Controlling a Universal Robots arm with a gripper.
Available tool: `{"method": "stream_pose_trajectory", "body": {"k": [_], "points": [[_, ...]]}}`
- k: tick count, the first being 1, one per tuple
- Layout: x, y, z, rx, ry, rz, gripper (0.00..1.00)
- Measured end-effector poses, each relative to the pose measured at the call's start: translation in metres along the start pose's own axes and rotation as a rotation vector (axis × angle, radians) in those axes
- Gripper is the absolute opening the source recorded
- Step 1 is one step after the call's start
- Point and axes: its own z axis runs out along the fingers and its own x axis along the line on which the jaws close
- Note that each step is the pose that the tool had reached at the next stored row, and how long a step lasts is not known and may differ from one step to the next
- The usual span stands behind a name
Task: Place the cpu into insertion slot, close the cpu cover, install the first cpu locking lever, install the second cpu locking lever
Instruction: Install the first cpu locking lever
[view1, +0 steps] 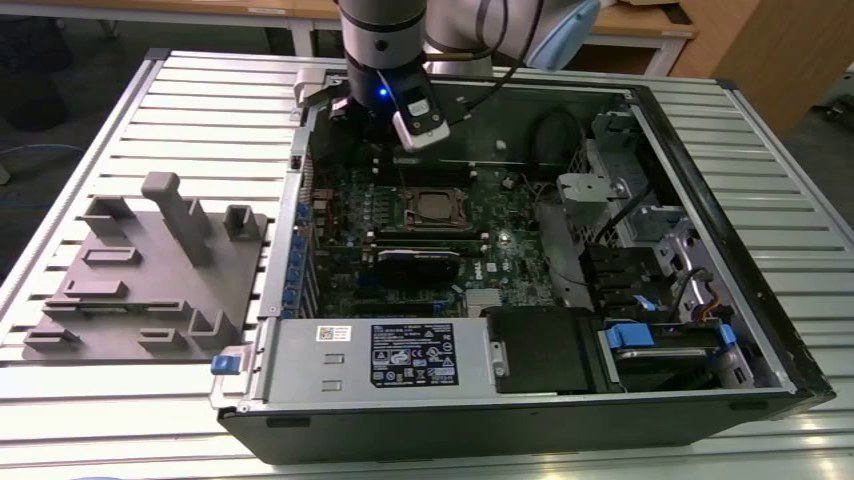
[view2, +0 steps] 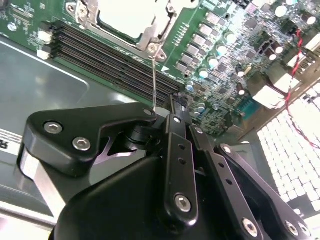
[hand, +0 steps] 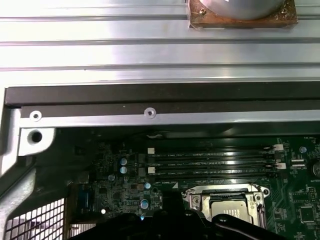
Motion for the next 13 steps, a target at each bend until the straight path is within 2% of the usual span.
{"method": "stream_pose_trajectory", "body": {"k": [13], "points": [[-0.0188, 0.0007, 0.0009, 0.0008, -0.0001, 0.0, 0.1]]}}
